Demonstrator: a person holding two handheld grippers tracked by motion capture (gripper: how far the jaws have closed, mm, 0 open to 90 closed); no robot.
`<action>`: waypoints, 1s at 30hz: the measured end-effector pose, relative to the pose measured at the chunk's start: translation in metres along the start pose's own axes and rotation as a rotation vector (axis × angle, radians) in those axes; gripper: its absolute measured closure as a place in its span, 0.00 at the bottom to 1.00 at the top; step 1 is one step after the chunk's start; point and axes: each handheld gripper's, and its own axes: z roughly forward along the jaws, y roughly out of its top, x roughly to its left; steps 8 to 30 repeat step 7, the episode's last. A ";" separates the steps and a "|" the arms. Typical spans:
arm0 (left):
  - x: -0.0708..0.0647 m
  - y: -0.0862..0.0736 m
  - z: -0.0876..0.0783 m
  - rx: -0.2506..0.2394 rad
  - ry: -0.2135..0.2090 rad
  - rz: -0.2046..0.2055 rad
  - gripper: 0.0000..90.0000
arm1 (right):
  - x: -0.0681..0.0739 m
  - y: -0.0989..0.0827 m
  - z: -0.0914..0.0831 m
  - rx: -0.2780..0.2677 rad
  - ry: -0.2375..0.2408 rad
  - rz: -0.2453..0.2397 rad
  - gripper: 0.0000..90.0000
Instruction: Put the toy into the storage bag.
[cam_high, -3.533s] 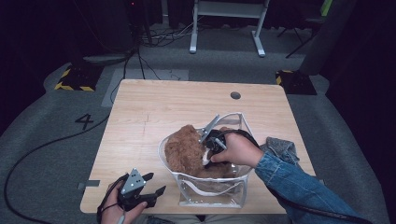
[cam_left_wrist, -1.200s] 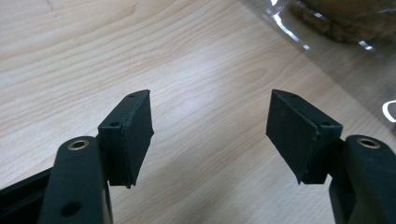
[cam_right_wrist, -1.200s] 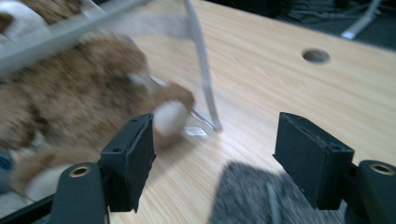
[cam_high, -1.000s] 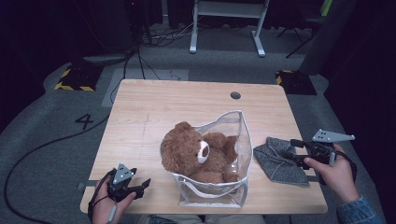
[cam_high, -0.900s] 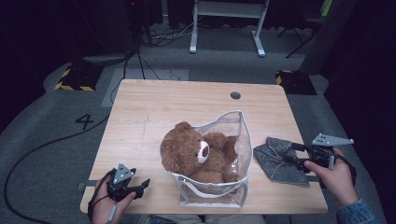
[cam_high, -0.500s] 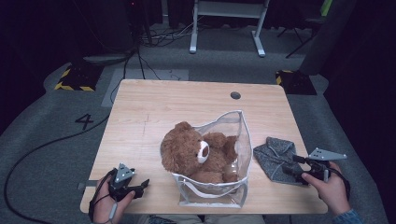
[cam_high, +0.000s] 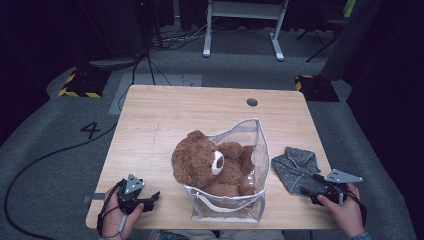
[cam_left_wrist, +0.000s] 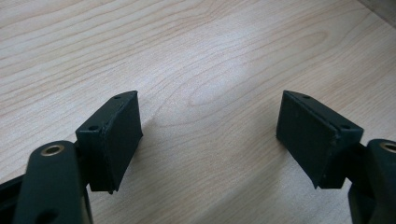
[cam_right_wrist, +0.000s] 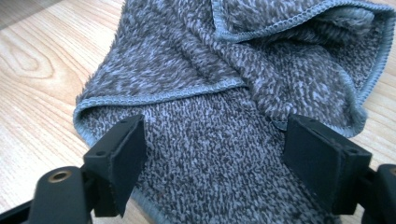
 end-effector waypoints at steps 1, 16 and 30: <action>0.000 0.000 0.000 0.000 0.000 0.000 0.25 | 0.000 0.000 0.000 0.003 -0.002 0.008 0.24; 0.001 0.000 0.001 -0.001 -0.006 -0.002 0.24 | 0.002 -0.001 0.000 -0.003 -0.007 0.026 0.25; 0.001 0.000 0.001 -0.001 -0.006 -0.002 0.24 | 0.002 -0.001 0.000 -0.003 -0.007 0.026 0.25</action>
